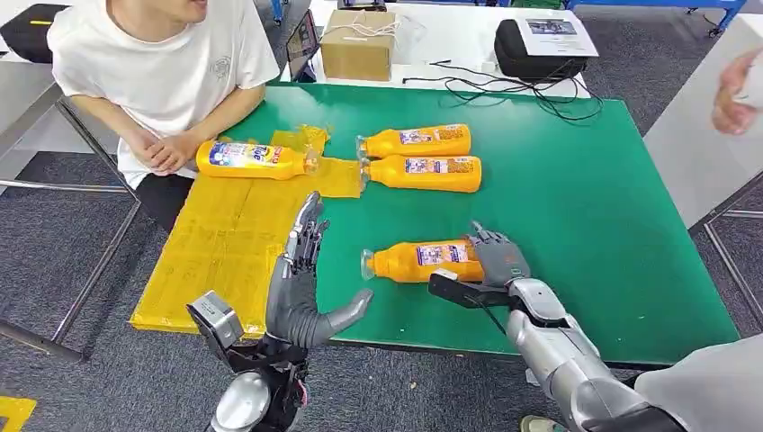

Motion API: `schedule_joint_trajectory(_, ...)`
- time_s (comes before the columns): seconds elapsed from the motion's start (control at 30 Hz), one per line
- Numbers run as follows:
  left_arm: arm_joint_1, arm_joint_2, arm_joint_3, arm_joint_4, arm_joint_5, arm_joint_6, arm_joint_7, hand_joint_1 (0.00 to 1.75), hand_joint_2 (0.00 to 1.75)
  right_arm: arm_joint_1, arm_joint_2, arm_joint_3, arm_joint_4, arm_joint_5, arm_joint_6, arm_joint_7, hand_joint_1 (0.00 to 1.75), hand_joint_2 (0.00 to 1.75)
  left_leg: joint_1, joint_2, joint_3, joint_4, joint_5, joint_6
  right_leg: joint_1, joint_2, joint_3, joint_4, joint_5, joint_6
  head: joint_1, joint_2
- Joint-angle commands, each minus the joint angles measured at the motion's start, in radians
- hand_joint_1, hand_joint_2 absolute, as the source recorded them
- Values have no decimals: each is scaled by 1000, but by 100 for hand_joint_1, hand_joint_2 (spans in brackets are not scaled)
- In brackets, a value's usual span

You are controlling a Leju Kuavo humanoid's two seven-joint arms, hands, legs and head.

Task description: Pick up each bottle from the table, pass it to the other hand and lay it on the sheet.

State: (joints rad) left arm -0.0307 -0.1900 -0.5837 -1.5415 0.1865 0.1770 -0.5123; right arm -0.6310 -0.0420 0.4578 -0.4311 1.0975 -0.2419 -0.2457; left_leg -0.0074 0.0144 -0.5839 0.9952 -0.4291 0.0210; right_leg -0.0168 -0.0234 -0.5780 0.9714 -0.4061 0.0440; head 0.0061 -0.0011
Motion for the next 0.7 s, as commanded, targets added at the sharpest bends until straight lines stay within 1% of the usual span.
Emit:
schedule_joint_trajectory(0.03,-31,30,-13,37,-1,-11,3,0,175,-8,-16,50,84,-5,64,2,175,175,1,-3,2,-1,0,-2,1,-1,3,-1,-1,-2,0,0)
schedule_joint_trajectory(0.07,-30,30,-13,35,-1,-12,2,0,175,0,-18,44,78,-18,54,-17,175,175,1,-2,2,-1,0,-1,1,-1,3,-1,-1,-1,0,0)
schedule_joint_trajectory(0.1,-32,34,-17,36,-1,-21,1,0,175,21,-22,23,58,-59,38,-87,175,175,2,-3,3,-1,0,-2,2,0,4,-2,-1,-2,0,0)
schedule_joint_trajectory(0.13,-37,34,-21,45,2,-30,0,0,175,72,-25,-39,22,-171,31,-243,175,175,1,-3,2,-1,0,-1,1,-1,3,-2,-1,-1,0,0)
schedule_joint_trajectory(0.17,-45,31,-22,53,3,-30,-1,0,175,102,-3,-113,16,-271,53,-292,175,175,1,-3,2,-1,0,-1,1,-2,3,-1,-1,-1,0,0)
schedule_joint_trajectory(0.2,-49,28,-23,57,3,-29,-1,0,175,118,12,-137,11,-312,77,-308,175,175,3,-7,4,-3,0,-2,2,-5,7,-4,-1,-2,0,0)
schedule_joint_trajectory(0.23,-51,25,-21,62,4,-28,-1,0,175,141,21,-144,-12,-327,53,-322,175,175,2,-5,4,-2,0,-1,2,-3,5,-3,-1,-1,0,0)
schedule_joint_trajectory(0.27,-51,25,-19,63,4,-28,-1,0,175,149,18,-133,-20,-313,30,-313,175,175,2,-6,4,-2,0,-2,2,-4,6,-4,-1,-2,0,0)
schedule_joint_trajectory(0.3,-13,-1,56,94,59,58,90,0,175,288,56,-291,-290,-638,88,-452,175,175,2,-3,3,-1,-1,-2,2,-1,4,-3,-1,-2,1,0)
schedule_joint_trajectory(0.33,-1,3,87,115,65,74,58,0,175,334,75,-313,-387,-732,132,-452,175,175,3,-2,5,-2,-1,-2,3,1,6,-4,-1,-2,0,0)
schedule_joint_trajectory(0.37,17,4,127,146,86,75,38,0,175,384,92,-324,-495,-778,111,-452,175,175,2,0,4,-2,-2,-2,1,1,4,-2,-1,-2,0,0)
schedule_joint_trajectory(0.4,34,2,157,158,115,60,38,0,175,416,108,-332,-568,-801,114,-452,175,175,3,1,6,-4,-2,-3,3,4,6,-4,-1,-3,0,0)
schedule_joint_trajectory(0.43,43,4,169,162,126,51,34,0,175,436,115,-333,-620,-819,131,-441,175,175,2,0,4,-2,-2,-3,2,2,4,-3,0,-2,0,0)
schedule_joint_trajectory(0.47,63,4,187,163,158,39,41,0,175,472,129,-328,-708,-858,169,-438,175,175,3,1,5,-4,-2,-3,2,4,5,-4,-1,-3,0,0)
schedule_joint_trajectory(0.5,71,8,188,160,161,37,41,0,175,489,130,-323,-741,-861,172,-430,175,175,2,1,4,-3,-3,-3,2,5,3,-2,-1,-3,0,0)
schedule_joint_trajectory(0.53,75,9,188,158,162,36,40,0,175,493,131,-320,-747,-861,172,-428,175,175,3,0,3,-2,-3,-4,3,4,3,-1,-2,-4,-1,0)
schedule_joint_trajectory(0.57,75,9,188,158,162,36,40,0,175,493,131,-320,-747,-861,172,-428,175,175,1,-1,-3,-1,-2,-2,2,1,-2,0,-1,-1,0,0)
schedule_joint_trajectory(0.6,77,6,185,158,161,37,41,0,175,494,130,-320,-747,-861,172,-428,175,175,2,-2,-2,-1,-3,-3,2,1,-1,1,-3,-2,0,0)
schedule_joint_trajectory(0.67,73,2,182,155,160,39,46,0,175,493,124,-323,-742,-861,172,-429,175,175,4,0,0,0,-5,-3,4,4,0,0,-3,-3,0,0)
schedule_joint_trajectory(0.7,79,3,184,146,169,41,52,0,175,490,125,-320,-734,-868,180,-440,175,175,4,-2,-2,0,-4,-3,4,2,-1,0,-4,-3,0,0)
